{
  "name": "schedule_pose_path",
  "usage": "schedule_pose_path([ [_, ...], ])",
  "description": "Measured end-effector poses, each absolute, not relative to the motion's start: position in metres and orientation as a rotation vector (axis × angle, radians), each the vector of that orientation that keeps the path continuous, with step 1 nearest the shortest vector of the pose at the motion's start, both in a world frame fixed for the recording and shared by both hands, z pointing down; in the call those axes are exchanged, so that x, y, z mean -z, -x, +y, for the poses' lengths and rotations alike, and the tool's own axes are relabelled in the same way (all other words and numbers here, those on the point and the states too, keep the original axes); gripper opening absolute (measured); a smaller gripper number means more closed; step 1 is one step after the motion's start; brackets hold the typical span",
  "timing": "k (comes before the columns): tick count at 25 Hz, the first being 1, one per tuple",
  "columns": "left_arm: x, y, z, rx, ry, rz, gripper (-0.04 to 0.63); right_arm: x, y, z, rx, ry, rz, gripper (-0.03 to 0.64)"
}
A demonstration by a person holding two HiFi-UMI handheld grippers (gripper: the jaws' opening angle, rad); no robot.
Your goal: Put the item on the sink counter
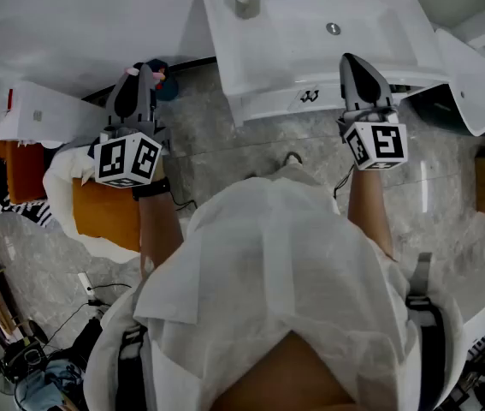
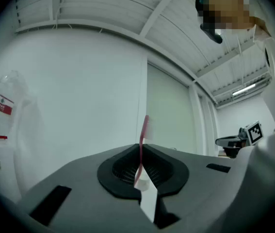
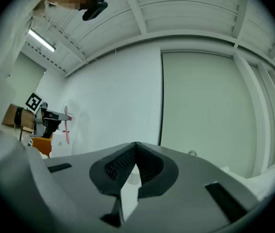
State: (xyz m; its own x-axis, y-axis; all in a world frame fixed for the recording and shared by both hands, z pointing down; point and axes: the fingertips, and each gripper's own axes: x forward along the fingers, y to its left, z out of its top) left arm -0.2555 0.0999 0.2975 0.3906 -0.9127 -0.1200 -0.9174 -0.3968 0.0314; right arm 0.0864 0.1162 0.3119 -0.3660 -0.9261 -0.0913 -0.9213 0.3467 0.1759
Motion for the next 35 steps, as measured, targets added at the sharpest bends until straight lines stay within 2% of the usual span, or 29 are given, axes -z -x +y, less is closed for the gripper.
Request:
schedule_pose_path([
  [35, -0.293, 0.235, 0.096, -0.237, 2.66, 1.649, 0.029, -0.317, -0.096, 0.112, 0.24, -1.727, -2.604, 0.009],
])
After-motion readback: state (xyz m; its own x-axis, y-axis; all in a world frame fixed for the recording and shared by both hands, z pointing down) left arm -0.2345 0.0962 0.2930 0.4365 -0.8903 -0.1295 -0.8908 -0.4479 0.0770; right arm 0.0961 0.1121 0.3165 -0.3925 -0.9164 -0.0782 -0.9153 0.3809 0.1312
